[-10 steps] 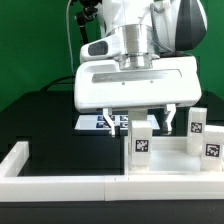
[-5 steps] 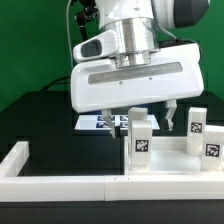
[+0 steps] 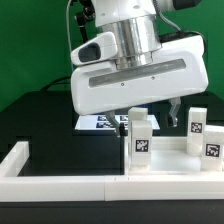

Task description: Assemble square table

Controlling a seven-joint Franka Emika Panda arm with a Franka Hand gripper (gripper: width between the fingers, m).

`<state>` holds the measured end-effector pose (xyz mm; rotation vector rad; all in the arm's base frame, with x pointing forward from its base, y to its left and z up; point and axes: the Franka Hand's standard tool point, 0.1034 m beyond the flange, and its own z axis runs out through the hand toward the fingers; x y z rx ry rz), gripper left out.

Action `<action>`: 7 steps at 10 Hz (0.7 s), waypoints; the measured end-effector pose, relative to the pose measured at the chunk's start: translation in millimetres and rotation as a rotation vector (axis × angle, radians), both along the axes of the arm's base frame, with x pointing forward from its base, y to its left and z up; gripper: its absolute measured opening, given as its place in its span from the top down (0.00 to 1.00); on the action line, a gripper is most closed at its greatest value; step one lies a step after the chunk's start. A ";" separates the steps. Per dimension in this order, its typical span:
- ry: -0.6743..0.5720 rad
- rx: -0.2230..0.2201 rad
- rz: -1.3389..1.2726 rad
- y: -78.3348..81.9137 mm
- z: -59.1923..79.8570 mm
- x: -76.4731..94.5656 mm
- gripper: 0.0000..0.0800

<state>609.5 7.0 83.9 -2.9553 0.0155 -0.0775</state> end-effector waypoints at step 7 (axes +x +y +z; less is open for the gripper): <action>0.021 -0.043 0.032 -10.5 -0.8 18.0 0.19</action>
Offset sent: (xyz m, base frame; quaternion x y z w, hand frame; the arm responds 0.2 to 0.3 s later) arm 0.0139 -0.0247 -0.0006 -0.0715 -0.0115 -0.0200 0.9972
